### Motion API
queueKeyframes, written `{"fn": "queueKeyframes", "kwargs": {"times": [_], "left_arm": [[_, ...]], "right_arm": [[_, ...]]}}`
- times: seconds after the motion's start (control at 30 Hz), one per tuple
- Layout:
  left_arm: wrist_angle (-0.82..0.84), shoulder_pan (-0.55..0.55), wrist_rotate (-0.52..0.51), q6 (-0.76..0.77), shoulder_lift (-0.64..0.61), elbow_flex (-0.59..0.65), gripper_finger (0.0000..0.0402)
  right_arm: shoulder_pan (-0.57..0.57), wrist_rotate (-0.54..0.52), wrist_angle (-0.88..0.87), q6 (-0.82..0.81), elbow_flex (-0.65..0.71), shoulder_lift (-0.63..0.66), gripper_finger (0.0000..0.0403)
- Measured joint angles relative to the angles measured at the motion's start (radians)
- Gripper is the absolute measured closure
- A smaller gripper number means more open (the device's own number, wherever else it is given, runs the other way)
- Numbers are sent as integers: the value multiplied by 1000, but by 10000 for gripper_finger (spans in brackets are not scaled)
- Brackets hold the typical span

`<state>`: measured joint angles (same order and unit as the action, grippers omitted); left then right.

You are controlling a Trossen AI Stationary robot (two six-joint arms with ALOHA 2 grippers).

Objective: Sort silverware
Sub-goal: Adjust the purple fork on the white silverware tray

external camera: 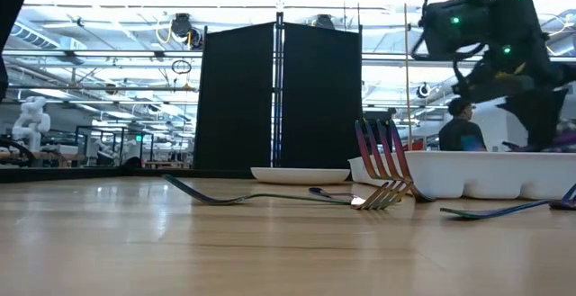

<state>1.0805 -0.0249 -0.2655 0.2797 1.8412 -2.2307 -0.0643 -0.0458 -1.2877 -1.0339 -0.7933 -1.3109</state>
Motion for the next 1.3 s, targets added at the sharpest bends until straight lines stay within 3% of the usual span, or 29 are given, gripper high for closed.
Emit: {"fn": "queueKeyframes", "kwargs": {"times": [0.3, 0.53, 0.9, 1.17, 1.3], "left_arm": [[2, -30, 0, -55, 0, 0, 336], [3, -29, 26, -79, 0, 0, 336], [33, -29, 28, -86, 0, 0, 336], [71, -30, 28, -86, 0, 0, 336], [85, -30, 28, -86, 0, 0, 336]], "right_arm": [[-1, -128, -30, -82, 0, 0, 402], [0, -158, -36, -84, -2, -38, 402], [-6, -134, -7, -79, -131, -175, 402], [-37, -81, -25, -73, -139, -301, 402], [-39, -55, 58, -45, -139, -317, 403]]}}
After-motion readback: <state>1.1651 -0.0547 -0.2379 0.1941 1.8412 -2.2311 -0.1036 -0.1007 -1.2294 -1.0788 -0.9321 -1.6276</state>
